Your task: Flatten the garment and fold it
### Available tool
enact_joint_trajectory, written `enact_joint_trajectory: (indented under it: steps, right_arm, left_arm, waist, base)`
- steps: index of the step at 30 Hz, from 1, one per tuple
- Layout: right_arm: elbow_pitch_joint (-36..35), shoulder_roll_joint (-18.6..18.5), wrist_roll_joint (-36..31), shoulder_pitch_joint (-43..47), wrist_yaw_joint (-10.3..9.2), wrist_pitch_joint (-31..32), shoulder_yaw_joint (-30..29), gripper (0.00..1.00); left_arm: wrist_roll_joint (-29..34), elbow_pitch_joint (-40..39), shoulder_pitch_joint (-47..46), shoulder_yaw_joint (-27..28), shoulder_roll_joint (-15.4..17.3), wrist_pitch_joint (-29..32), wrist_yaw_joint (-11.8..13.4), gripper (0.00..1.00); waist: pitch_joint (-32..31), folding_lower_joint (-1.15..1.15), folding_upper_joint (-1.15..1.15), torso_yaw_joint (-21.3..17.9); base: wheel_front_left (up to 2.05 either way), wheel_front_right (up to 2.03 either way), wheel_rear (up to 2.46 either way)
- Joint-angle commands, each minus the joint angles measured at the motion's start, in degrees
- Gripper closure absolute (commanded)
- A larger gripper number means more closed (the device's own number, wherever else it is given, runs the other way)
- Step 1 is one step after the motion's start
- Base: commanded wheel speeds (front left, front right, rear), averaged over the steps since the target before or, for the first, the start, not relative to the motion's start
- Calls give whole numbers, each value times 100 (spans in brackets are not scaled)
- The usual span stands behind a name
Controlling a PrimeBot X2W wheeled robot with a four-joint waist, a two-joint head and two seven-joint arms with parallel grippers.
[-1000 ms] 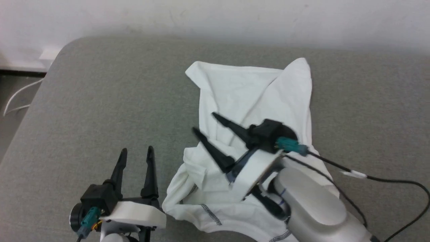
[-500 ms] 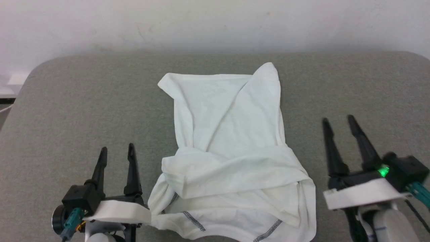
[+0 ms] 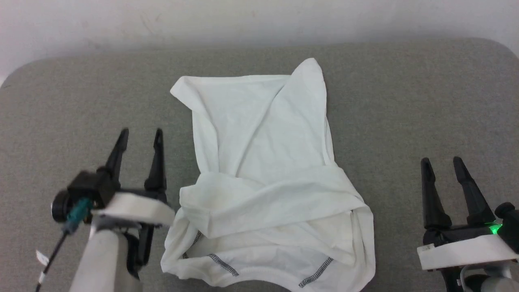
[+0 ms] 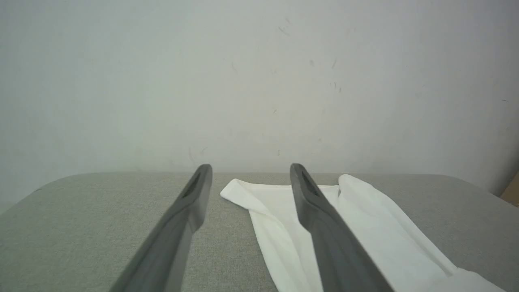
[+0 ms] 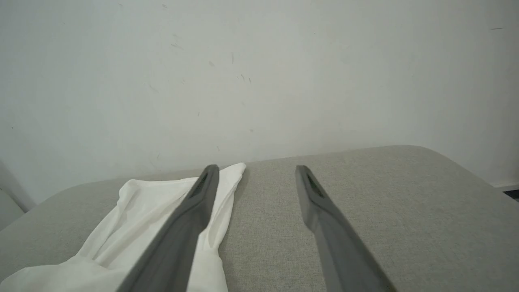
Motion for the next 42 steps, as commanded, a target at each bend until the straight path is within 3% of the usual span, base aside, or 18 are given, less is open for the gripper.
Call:
enact_joint_trajectory:
  steps: [1,9,18,29,34,35,36,37,42]
  right_arm:
    - [-52,17,54,-16,-5,17,18,0]
    - [-212,18,135,-466,-5,-53,187,0]
    - [-95,19,312,-966,-5,-269,452,0]
    - [240,19,501,-1248,-5,-461,724,0]
    - [345,19,542,-1320,-5,-499,771,0]
    - [359,19,547,-1323,-5,-504,771,0]
    - [372,19,552,-1325,-5,-508,770,0]
    - [385,19,561,-1328,-5,-512,774,0]
    - [456,19,553,-1368,-5,-524,766,0]
  left_arm:
    - [-18,69,-345,-3,102,76,-62,0]
    - [-289,1012,-2581,-110,827,934,-356,0]
    - [-1121,2369,-4490,-652,1649,2867,-436,0]
    - [-1966,3223,-5019,-1759,2640,5018,-438,0]
    - [-2120,3617,-4910,-2074,2836,6192,-439,0]
    - [-2153,3669,-4872,-2135,2836,6471,-439,38]
    - [-2213,3693,-4840,-2161,2820,6688,-439,93]
    - [-2283,3706,-4806,-2154,2791,6849,-425,100]
    - [-2363,3507,-4657,-2158,2732,6845,-386,100]
  waist:
    - [305,0,0,-103]
    - [1159,0,0,-523]
    - [2081,0,0,-1033]
    - [2597,0,0,-1479]
    - [2657,0,0,-1571]
    - [2659,0,0,-1576]
    - [2664,0,0,-1580]
    - [2665,0,0,-1582]
    - [2551,0,0,-1537]
  base:
    - [0,0,0]
    - [0,0,0]
    - [0,0,0]
    - [0,0,0]
    - [0,0,0]
    - [0,0,0]
    - [0,0,0]
    - [0,0,0]
    - [0,0,0]
